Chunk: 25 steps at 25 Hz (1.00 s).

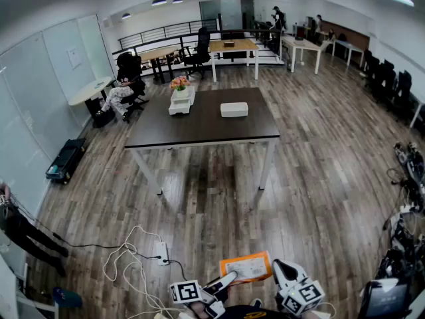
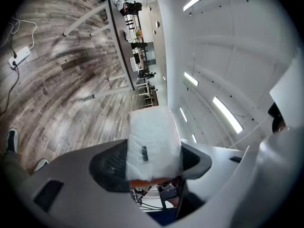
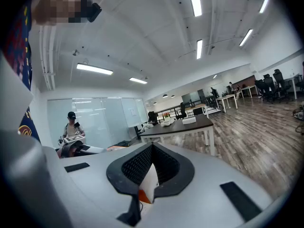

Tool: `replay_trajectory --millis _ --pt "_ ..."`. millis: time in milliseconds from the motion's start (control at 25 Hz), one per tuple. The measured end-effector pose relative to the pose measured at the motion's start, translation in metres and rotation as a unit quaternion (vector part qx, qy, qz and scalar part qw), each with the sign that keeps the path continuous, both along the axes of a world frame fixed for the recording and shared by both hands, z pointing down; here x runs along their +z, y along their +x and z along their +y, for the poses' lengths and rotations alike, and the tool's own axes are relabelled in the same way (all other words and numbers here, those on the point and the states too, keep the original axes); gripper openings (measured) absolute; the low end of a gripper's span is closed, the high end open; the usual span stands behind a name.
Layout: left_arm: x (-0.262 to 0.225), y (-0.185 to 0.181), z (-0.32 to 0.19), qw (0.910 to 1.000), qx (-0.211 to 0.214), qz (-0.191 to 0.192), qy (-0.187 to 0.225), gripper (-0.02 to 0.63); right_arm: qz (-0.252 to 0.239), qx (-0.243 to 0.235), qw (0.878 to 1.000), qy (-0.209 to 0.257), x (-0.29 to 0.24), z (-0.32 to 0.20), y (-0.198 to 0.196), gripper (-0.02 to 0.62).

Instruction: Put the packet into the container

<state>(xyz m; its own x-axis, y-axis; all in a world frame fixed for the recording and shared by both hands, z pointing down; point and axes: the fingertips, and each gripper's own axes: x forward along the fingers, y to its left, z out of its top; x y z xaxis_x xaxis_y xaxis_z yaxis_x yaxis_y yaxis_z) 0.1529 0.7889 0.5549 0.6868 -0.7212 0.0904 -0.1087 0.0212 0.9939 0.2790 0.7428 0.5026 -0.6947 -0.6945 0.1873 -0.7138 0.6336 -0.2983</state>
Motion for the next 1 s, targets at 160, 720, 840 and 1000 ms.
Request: replay_trajectory --millis 160,720,840,1000 --pt "0.001 0.011 -0.008 0.9999 -0.010 -0.010 0.003 0.258 0.000 -0.012 1.000 0.006 -0.004 -0.008 0.013 0.001" --pt "0.004 0.055 -0.022 0.9990 -0.036 -0.027 0.003 0.258 -0.043 -0.016 0.999 -0.009 -0.002 -0.033 0.068 0.002" --pt "0.007 0.052 -0.035 0.9986 -0.041 -0.031 0.005 0.258 -0.055 -0.025 0.998 -0.007 -0.003 -0.045 0.063 0.003" --pt "0.009 0.046 -0.072 0.9989 -0.042 -0.018 0.004 0.258 -0.078 -0.022 0.997 -0.013 -0.003 -0.076 0.056 0.065"
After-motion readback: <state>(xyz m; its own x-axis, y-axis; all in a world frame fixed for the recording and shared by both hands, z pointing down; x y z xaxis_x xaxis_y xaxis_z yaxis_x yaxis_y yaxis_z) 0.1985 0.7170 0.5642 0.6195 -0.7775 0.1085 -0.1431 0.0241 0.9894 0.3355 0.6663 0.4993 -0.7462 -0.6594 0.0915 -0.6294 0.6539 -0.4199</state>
